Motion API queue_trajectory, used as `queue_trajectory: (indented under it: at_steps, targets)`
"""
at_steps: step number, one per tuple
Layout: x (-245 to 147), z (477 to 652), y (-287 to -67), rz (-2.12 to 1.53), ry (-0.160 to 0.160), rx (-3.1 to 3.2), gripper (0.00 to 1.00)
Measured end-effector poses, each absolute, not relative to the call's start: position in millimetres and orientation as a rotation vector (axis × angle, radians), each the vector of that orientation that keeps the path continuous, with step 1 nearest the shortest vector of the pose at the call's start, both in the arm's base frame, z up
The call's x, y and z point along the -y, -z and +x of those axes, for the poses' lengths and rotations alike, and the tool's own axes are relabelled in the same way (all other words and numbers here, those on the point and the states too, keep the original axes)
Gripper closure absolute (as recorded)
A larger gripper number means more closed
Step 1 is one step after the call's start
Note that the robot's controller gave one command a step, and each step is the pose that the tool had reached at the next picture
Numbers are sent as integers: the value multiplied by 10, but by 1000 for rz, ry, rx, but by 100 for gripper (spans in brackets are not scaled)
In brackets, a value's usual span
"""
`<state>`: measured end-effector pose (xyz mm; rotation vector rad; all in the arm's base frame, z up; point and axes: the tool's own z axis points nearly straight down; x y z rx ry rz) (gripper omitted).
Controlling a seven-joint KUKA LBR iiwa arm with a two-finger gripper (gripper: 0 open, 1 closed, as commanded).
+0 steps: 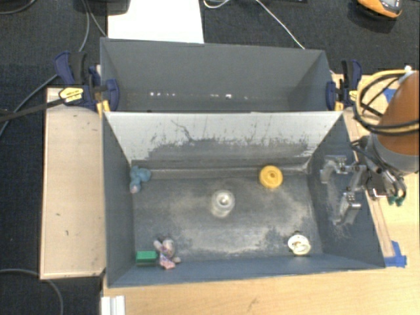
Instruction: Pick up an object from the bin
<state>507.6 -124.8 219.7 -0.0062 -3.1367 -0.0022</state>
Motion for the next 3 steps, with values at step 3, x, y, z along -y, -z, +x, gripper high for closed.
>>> queue_trajectory:
  at_steps: [3]
  targets:
    - [1373, 4938, -1114, -68, 1, 3139, 0]
